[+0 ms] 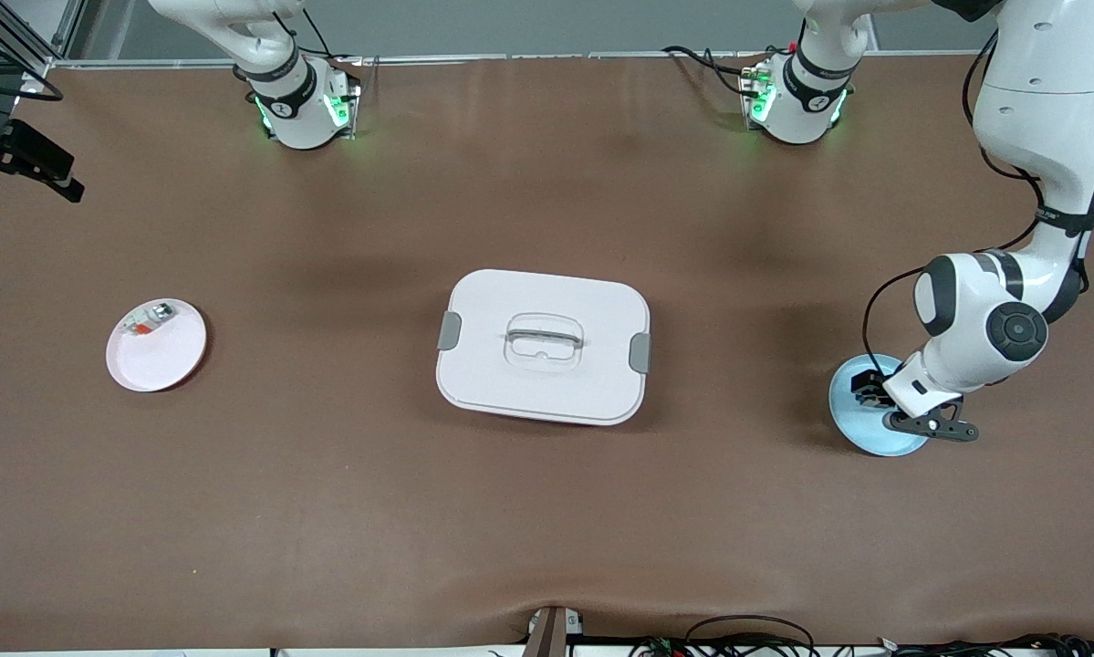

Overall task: Transfer orange switch to right arm and place
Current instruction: 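Lower the left gripper and grasp the black-and-orange switch, then lift the switch with the left gripper off the blue plate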

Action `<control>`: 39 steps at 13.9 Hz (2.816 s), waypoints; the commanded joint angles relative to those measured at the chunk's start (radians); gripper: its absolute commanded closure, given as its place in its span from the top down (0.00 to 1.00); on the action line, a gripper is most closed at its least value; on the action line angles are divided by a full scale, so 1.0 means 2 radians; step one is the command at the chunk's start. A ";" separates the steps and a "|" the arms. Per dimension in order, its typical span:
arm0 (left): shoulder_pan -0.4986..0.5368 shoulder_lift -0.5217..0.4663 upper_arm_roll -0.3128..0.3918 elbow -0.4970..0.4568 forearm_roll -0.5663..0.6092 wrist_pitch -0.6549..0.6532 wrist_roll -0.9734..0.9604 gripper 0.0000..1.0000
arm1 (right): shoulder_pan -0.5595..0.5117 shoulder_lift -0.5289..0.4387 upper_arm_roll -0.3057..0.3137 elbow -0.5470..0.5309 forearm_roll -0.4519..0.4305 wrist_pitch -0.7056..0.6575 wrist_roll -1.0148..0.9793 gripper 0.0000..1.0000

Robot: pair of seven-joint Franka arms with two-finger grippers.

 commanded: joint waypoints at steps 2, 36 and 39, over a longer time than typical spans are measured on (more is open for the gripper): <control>-0.001 0.010 0.001 0.003 0.009 0.007 -0.009 1.00 | 0.001 -0.010 -0.002 -0.009 -0.002 0.003 -0.001 1.00; 0.002 -0.146 -0.100 0.152 -0.059 -0.364 -0.163 0.22 | -0.002 0.022 -0.003 0.019 -0.009 0.004 -0.001 1.00; 0.003 -0.173 -0.149 0.181 -0.086 -0.420 -0.237 0.22 | -0.004 0.050 -0.003 0.019 -0.009 0.005 -0.001 1.00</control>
